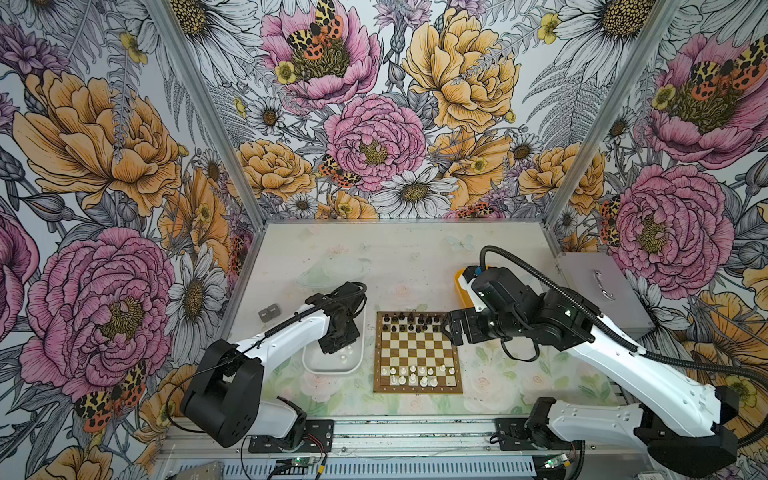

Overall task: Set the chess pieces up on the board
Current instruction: 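Lower the left gripper onto another white piece in the white tray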

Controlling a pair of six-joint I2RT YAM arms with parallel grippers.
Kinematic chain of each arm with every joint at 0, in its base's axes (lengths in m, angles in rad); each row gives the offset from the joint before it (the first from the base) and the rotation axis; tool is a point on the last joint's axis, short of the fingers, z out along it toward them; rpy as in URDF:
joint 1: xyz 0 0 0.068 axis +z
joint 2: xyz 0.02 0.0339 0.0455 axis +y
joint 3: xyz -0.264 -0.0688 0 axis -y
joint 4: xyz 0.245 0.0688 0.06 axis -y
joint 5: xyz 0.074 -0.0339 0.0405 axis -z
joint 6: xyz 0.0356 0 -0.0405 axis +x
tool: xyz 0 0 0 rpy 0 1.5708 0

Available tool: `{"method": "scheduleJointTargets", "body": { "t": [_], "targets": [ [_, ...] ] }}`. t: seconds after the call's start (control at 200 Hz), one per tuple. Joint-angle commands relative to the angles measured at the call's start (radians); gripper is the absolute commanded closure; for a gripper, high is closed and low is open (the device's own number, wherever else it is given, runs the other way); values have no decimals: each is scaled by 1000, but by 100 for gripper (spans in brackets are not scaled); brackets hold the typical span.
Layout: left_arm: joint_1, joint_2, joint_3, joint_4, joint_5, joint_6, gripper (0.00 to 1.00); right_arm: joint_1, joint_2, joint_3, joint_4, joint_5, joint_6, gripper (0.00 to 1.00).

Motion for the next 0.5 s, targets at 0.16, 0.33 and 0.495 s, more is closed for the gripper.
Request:
{"method": "scheduleJointTargets", "body": {
  "t": [0.16,0.33,0.495],
  "targets": [
    [13,12,-15,30,11,-9,67,-15,-31,-18,18,15,-23,0],
    [14,24,-14,33,14,-12,69,-23,-36,-23,17,10,-27,0],
    [14,37,-18,36,16,-12,71,-31,-40,-28,16,8,-31,0]
  ]
}}
